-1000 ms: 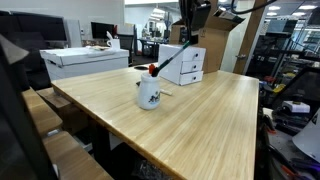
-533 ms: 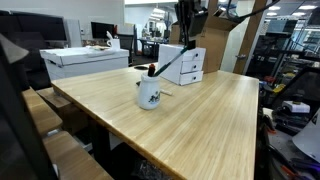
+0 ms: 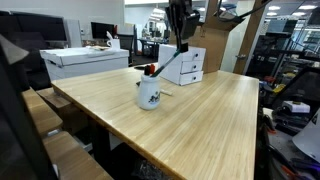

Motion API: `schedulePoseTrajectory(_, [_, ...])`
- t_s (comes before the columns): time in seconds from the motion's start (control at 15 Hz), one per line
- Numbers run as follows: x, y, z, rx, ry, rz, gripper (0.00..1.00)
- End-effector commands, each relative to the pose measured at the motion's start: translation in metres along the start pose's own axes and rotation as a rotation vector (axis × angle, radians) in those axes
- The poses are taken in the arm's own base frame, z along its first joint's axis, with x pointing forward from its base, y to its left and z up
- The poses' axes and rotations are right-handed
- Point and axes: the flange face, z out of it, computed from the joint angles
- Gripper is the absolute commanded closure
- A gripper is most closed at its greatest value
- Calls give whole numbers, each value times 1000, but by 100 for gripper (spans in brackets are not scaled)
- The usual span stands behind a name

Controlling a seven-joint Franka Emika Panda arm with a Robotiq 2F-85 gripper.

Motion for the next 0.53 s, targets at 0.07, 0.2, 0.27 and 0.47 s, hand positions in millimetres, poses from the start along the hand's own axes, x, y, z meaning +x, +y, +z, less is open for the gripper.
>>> schedulePoseTrajectory(0.07, [17,1,-2,1,8,-69,94])
schedulePoseTrajectory(0.2, [24,2,1,8,6,-80,94])
schedulePoseTrajectory(0.27, [27,1,2,11,6,-86,94])
schedulePoseTrajectory(0.47, [37,0,5,17,2,-103,95])
